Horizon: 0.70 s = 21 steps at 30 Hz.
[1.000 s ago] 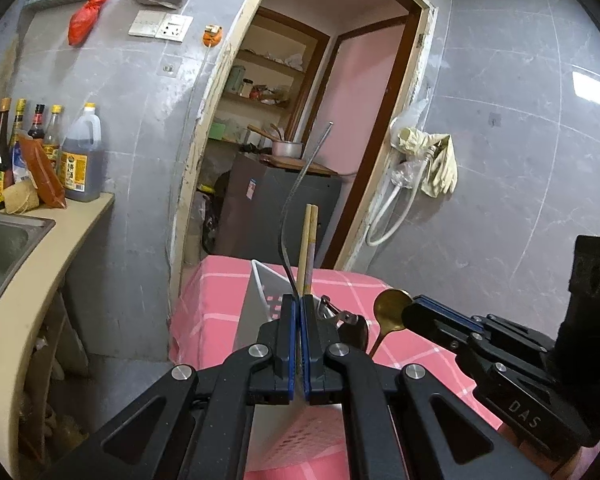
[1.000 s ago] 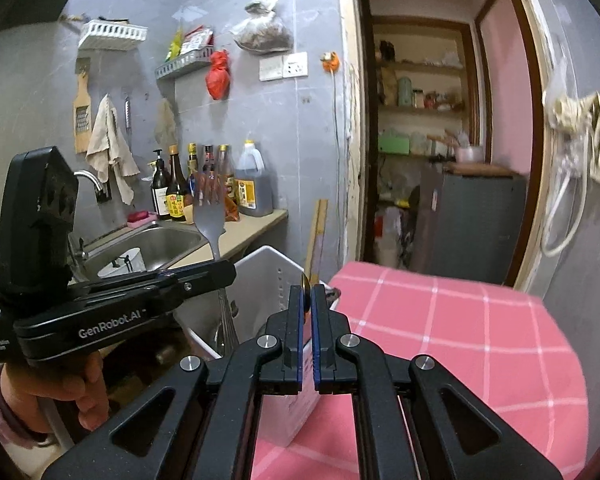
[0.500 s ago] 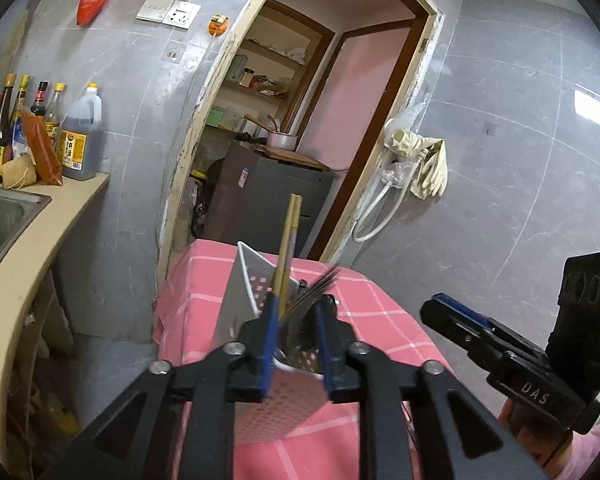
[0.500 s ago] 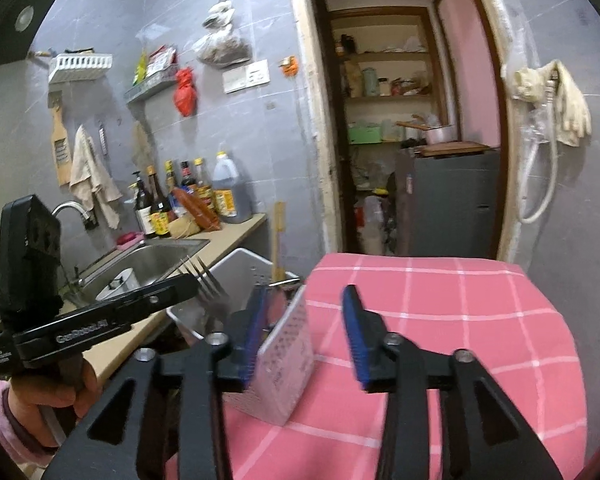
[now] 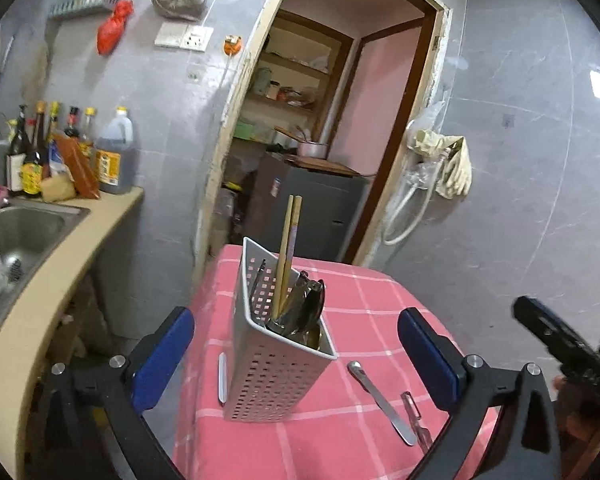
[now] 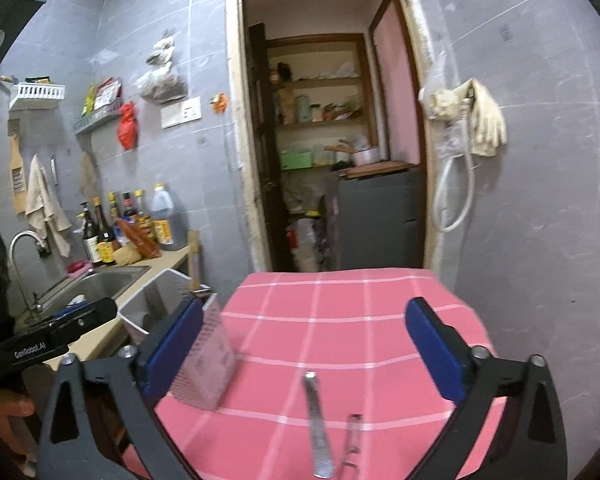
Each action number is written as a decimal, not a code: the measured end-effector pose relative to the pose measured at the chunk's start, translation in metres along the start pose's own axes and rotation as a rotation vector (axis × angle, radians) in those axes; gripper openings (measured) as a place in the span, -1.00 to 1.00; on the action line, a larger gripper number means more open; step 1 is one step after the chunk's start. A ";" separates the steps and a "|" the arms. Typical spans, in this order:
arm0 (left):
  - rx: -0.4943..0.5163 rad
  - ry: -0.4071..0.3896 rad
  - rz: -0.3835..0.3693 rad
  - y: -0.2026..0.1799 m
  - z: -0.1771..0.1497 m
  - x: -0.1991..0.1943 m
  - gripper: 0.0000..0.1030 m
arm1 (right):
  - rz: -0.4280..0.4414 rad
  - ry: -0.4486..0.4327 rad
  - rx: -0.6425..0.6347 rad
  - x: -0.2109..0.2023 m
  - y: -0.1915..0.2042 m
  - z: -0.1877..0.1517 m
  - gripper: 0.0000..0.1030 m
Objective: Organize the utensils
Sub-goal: 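Move both tools back over the knife and the wire peeler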
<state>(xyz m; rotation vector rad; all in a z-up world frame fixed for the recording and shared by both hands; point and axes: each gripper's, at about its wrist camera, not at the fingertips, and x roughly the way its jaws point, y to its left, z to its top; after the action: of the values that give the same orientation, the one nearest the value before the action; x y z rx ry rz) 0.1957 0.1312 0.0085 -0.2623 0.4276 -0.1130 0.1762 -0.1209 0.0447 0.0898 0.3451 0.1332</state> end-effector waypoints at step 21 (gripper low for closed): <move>0.089 0.042 0.089 -0.082 -0.042 0.023 0.99 | -0.069 0.157 -0.059 0.000 -0.078 -0.038 0.97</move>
<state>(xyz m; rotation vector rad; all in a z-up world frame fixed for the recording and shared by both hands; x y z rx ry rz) 0.1940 0.0387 -0.0149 -0.1538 0.4742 -0.0501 0.1722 -0.1956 0.0005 0.0092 0.4996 0.0824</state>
